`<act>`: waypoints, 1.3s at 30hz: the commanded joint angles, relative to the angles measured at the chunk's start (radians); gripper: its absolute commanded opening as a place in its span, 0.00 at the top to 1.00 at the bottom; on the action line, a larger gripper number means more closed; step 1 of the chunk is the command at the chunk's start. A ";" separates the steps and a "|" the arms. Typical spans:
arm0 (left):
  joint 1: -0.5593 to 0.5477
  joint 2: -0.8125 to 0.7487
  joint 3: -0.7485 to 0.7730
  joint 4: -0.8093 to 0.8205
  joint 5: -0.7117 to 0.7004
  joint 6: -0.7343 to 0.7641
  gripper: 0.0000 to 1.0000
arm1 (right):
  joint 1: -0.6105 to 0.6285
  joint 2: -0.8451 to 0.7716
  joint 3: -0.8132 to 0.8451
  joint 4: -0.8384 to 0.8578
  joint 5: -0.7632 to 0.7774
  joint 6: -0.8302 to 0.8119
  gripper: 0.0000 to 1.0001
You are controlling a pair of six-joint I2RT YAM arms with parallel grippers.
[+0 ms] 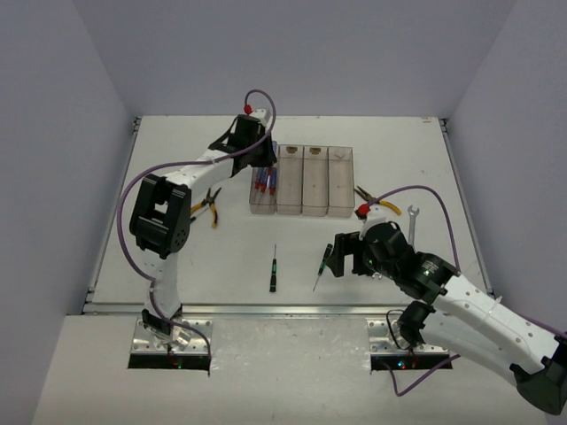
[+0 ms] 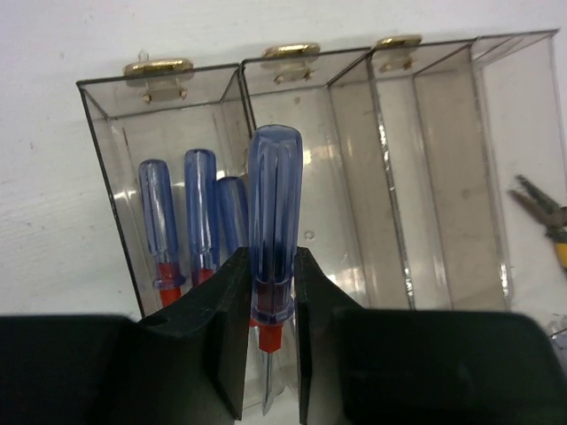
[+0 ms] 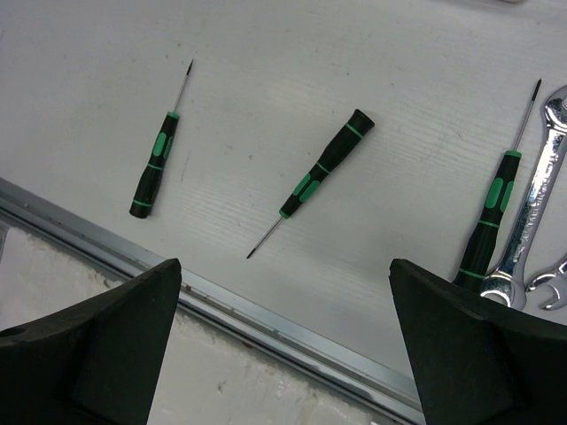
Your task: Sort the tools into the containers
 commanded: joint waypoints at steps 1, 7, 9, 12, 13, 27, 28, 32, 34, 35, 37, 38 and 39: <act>0.000 0.036 0.071 -0.042 0.001 0.019 0.69 | 0.000 0.013 0.039 -0.006 0.030 -0.014 0.01; 0.001 0.028 0.080 -0.074 -0.061 -0.036 0.45 | 0.001 0.045 0.052 -0.006 0.012 -0.006 0.01; 0.001 -0.001 0.098 -0.100 -0.065 -0.051 0.35 | 0.001 0.051 0.052 -0.006 0.012 0.000 0.01; -0.002 -0.083 0.036 -0.101 -0.065 -0.105 0.06 | 0.000 0.067 0.048 -0.009 0.019 0.027 0.01; -0.008 -0.144 -0.008 -0.097 -0.074 -0.128 0.02 | 0.000 0.089 0.050 -0.017 0.030 0.049 0.01; -0.045 -1.042 -0.720 -0.185 -0.220 -0.200 0.00 | 0.009 0.481 0.071 0.019 0.172 0.276 0.01; -0.045 -1.073 -0.730 -0.205 -0.211 -0.194 0.00 | 0.009 0.504 0.078 0.031 0.169 0.278 0.05; -0.046 -1.193 -0.766 -0.268 -0.146 -0.175 0.00 | 0.010 0.605 0.109 0.085 0.155 0.287 0.19; -0.046 -1.242 -0.769 -0.281 -0.081 -0.174 0.00 | 0.010 0.660 0.132 0.109 0.151 0.297 0.25; -0.046 -1.259 -0.760 -0.288 -0.046 -0.173 0.00 | 0.010 0.684 0.147 0.112 0.154 0.306 0.26; -0.046 -1.303 -0.748 -0.310 -0.008 -0.166 0.00 | 0.010 0.736 0.166 0.109 0.171 0.319 0.27; -0.046 -1.320 -0.739 -0.322 -0.006 -0.165 0.00 | 0.010 0.755 0.173 0.109 0.173 0.324 0.27; -0.046 -1.335 -0.730 -0.335 -0.017 -0.153 0.00 | 0.010 0.776 0.183 0.109 0.185 0.335 0.28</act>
